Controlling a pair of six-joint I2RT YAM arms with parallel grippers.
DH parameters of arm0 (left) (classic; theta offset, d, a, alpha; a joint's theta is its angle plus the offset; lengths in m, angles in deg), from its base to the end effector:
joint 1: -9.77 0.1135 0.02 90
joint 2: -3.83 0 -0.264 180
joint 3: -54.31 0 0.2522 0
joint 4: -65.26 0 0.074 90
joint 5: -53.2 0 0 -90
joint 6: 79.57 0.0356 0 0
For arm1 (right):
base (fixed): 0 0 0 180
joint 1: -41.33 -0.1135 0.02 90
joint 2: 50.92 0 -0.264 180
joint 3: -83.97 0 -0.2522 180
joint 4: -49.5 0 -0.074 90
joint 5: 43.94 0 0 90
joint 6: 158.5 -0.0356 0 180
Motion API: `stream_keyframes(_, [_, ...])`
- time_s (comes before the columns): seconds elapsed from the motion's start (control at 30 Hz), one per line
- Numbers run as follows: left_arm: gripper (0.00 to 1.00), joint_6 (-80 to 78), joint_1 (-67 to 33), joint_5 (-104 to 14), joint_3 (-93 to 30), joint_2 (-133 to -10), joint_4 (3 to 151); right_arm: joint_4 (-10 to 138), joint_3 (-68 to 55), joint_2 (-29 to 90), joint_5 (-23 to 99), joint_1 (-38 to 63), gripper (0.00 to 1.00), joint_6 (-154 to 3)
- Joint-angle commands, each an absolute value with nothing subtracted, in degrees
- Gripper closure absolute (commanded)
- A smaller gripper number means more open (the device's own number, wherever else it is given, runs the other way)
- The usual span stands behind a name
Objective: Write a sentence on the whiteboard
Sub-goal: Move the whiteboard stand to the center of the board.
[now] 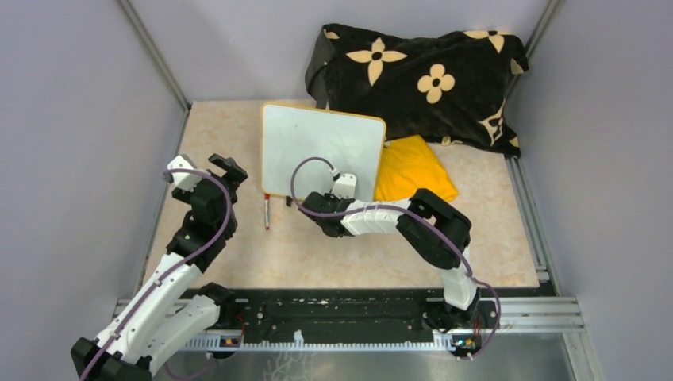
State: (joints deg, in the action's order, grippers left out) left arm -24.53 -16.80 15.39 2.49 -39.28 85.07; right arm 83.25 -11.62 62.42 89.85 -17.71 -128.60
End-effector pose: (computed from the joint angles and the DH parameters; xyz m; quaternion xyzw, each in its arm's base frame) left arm 0.1652 -0.0511 0.3137 -0.3295 0.6712 0.0000 0.6641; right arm 0.2223 0.3227 0.1453 0.0964 0.9008 0.0054 0.4234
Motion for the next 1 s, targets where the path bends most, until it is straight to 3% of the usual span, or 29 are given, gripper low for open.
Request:
stream_keyframes(0.0, [0.01, -25.21, -16.62, 13.68, 2.37, -39.25, 84.74, 89.51, -17.69, 58.81, 87.88, -20.74, 1.0, -129.23])
stream_keyframes(0.47, [0.03, -25.96, -16.59, 10.44, 1.97, -41.25, 85.45, 97.79, -29.43, 49.36, 90.94, -32.21, 1.0, -141.32])
stream_keyframes(0.97, [0.01, -23.94, -17.47, 10.04, 2.7, -42.17, 84.35, 104.97, -40.46, 35.75, 92.39, -33.39, 1.0, -149.5])
